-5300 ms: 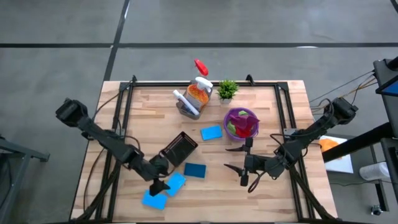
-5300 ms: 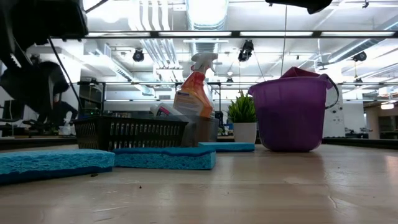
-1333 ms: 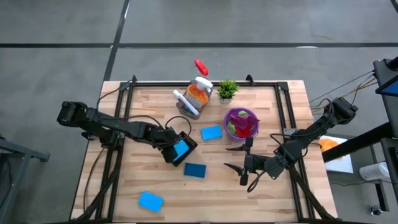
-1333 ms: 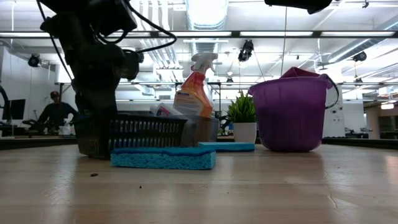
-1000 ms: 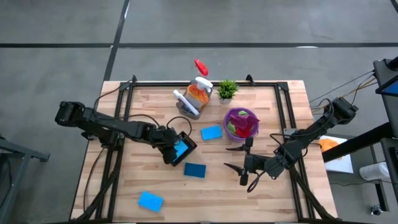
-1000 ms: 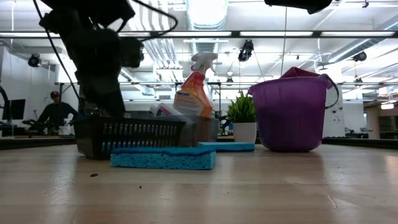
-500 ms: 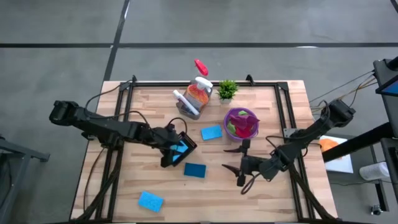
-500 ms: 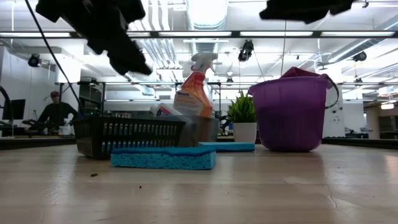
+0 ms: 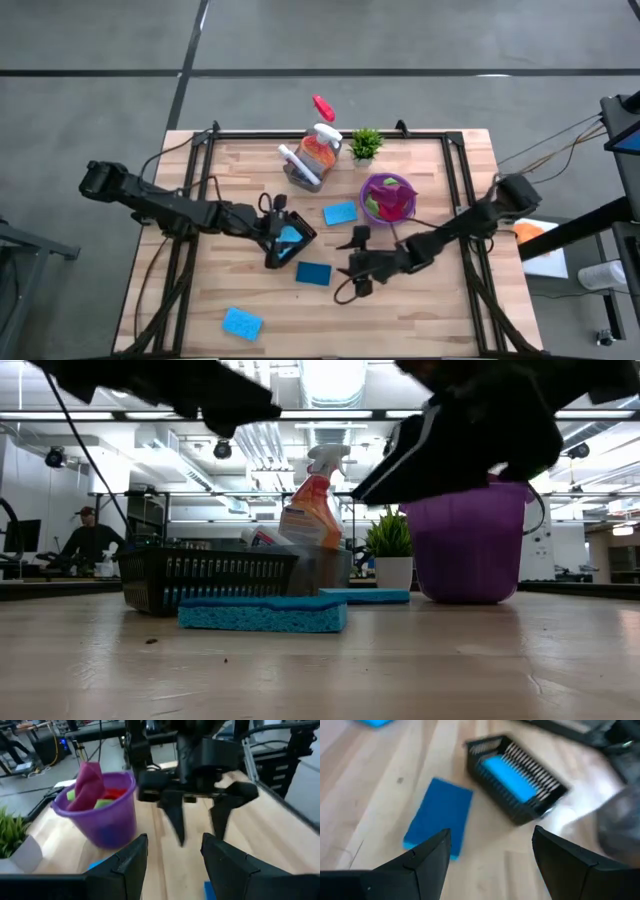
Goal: Pick & Place Kitchen Items
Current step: Put the blue sponge into the black basket
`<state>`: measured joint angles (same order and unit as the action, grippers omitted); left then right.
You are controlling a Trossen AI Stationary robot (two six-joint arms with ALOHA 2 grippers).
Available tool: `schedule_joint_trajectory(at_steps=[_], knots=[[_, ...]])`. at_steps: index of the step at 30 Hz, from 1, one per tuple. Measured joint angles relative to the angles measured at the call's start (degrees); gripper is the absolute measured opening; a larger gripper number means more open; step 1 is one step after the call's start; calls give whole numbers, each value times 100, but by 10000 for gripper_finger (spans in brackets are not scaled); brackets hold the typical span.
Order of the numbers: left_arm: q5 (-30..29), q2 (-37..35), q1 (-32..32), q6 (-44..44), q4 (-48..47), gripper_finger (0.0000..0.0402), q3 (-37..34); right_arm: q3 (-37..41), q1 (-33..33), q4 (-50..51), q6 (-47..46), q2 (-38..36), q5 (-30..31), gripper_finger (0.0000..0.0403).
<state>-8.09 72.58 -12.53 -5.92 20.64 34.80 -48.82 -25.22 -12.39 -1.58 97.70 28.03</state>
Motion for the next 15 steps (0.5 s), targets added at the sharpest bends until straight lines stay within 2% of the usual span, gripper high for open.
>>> schedule_joint_trajectory(at_steps=[9,15], knots=[[-189,-116,-2,186,266,191,-747,-901,9,547,-89,1052,-679,272],[-317,-335,-2,233,900,191,-1161,-1497,6,901,-98,1698,-696,272]])
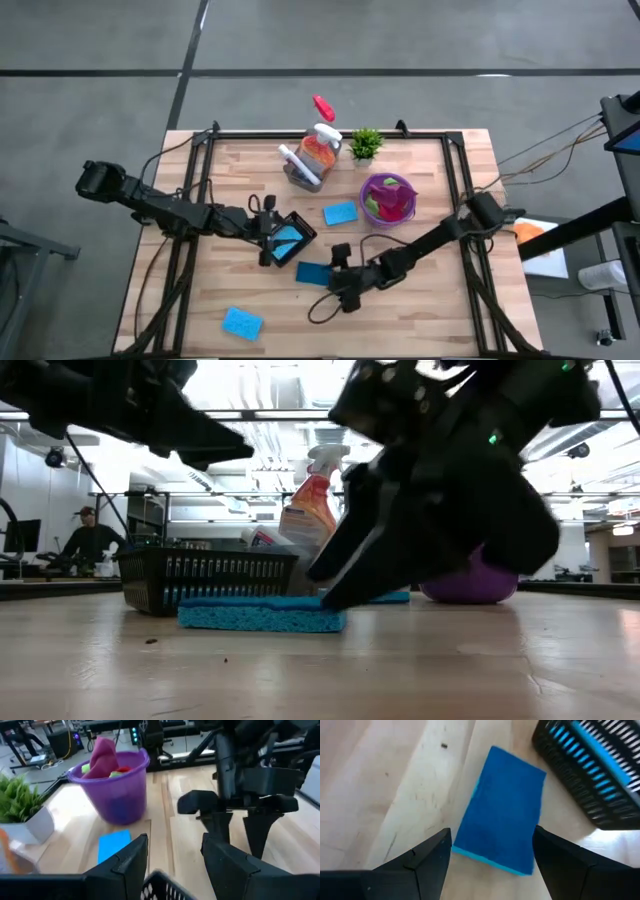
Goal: Pick & Place Kitchen Items
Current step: Put the blue sponge into the black basket
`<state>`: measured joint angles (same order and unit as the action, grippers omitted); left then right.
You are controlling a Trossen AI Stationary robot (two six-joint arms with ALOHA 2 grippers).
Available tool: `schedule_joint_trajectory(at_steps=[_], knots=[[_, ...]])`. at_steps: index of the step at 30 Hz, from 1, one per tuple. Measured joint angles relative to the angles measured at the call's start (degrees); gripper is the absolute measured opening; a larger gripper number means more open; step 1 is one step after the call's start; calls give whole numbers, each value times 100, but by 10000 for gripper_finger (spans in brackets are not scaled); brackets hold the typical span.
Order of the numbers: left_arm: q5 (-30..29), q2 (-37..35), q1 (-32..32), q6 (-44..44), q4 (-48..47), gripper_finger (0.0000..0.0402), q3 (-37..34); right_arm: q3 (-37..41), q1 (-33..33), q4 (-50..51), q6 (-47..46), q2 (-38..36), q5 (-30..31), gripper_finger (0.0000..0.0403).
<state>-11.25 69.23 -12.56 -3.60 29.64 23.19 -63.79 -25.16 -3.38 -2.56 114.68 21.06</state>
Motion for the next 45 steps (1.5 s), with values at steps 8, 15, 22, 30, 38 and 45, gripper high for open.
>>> schedule_joint_trajectory(at_steps=[8,15,22,30,38,45], knots=[[-124,-424,-7,84,82,191,-308,-706,-18,603,34,595,90,268],[-122,-587,-19,114,113,191,-363,-841,-36,829,37,609,179,163],[-124,-627,-22,235,92,191,-388,-824,-52,960,85,567,204,29],[-122,-627,-26,260,81,191,-388,-819,-208,1002,231,445,436,19],[24,-628,-63,299,117,191,-388,-815,-515,962,642,32,1233,18],[622,-864,-148,257,471,191,-388,-817,-482,726,1084,-222,1575,18]])
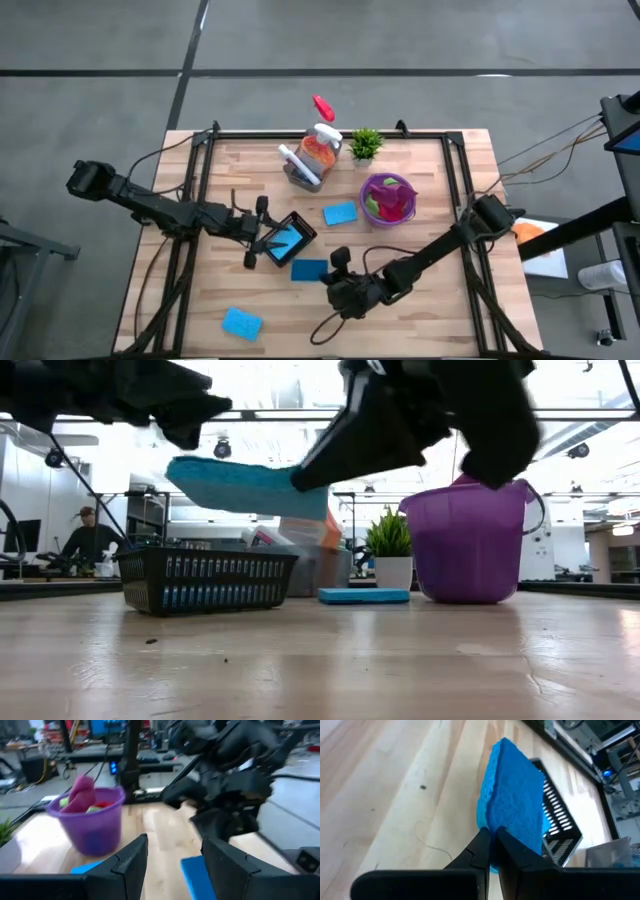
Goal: Pick & Place Kitchen Items
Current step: Put the blue sponge into the black basket
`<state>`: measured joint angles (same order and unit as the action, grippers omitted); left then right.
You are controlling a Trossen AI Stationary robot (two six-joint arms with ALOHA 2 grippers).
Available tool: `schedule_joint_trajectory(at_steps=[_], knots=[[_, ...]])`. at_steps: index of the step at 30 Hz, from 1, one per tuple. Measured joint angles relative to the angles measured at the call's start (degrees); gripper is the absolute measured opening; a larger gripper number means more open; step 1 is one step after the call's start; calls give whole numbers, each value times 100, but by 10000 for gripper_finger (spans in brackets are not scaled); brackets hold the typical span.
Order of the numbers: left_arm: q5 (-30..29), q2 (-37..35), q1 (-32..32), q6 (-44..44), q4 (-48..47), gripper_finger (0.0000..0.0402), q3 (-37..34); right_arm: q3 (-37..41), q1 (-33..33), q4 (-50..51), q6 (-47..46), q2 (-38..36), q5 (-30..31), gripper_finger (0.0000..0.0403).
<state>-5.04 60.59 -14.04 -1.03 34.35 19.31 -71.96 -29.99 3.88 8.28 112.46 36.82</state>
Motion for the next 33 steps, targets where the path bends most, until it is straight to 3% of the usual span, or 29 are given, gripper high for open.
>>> schedule_joint_trajectory(at_steps=[9,17,22,33], knots=[[52,-766,-18,110,-908,191,0,-22,535,-63,633,0,-67,18],[36,-1116,-18,106,-1101,191,0,-101,1262,-80,1190,0,-721,18],[-9,-1102,-18,102,-1132,191,0,-101,1619,-131,1420,8,-1586,18],[-161,-1101,-16,86,-1154,191,0,-261,1953,-223,2037,270,-2190,18]])
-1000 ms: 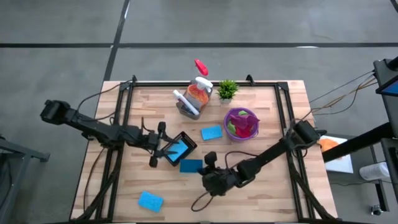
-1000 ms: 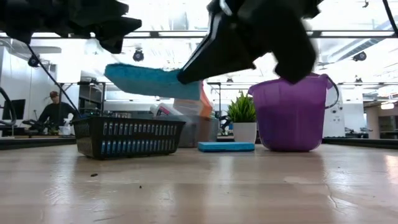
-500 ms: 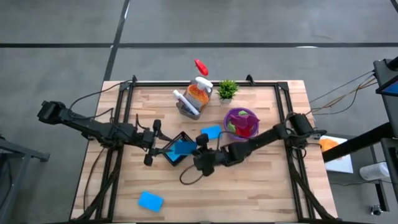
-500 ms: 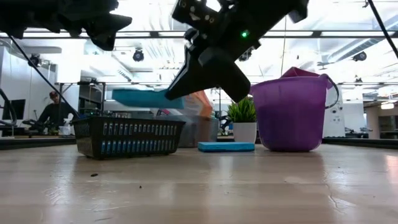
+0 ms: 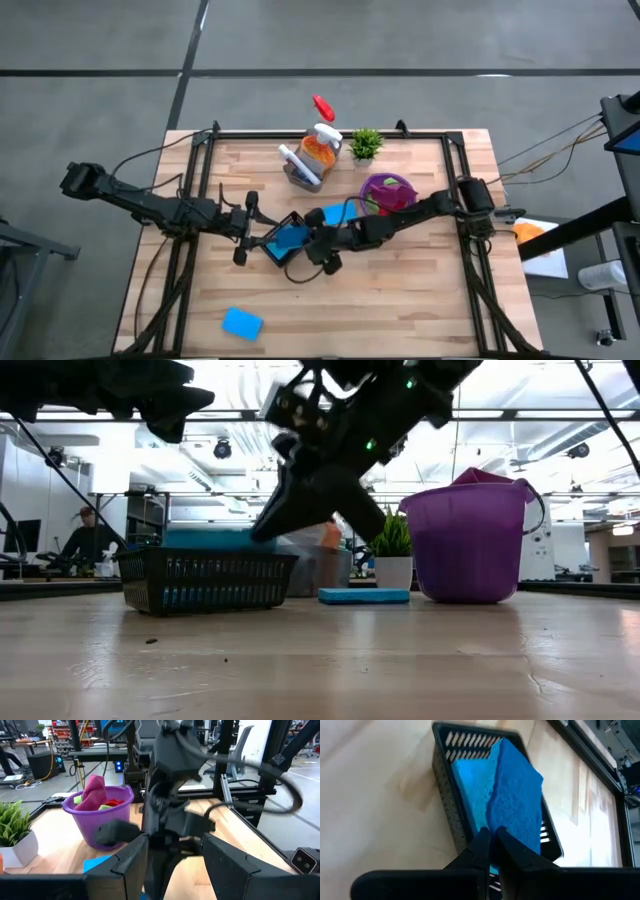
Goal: Pick & Place Kitchen Items
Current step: Put the blue sponge into the black basket
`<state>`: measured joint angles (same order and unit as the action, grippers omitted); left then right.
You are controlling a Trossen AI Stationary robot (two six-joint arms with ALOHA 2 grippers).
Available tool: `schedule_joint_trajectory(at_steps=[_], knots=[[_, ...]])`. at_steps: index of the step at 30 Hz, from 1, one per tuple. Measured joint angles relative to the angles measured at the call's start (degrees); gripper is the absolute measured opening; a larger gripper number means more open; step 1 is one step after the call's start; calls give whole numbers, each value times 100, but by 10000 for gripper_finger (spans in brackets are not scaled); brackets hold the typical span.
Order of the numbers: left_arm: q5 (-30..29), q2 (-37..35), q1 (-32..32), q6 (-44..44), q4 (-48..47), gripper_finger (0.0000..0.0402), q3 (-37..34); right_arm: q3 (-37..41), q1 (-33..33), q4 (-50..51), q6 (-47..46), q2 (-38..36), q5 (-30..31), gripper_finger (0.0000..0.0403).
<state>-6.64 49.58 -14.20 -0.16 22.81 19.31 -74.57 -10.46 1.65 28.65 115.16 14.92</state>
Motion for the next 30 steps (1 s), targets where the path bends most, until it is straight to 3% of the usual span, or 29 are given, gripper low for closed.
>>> schedule_joint_trajectory(at_steps=[21,24,30], knots=[[0,0,0,0,0,191,0,-426,81,256,8,297,-81,23],[-1,0,0,0,0,191,0,-426,83,302,-46,297,-61,56],[-1,0,0,1,0,191,0,-427,83,295,-84,297,94,166]])
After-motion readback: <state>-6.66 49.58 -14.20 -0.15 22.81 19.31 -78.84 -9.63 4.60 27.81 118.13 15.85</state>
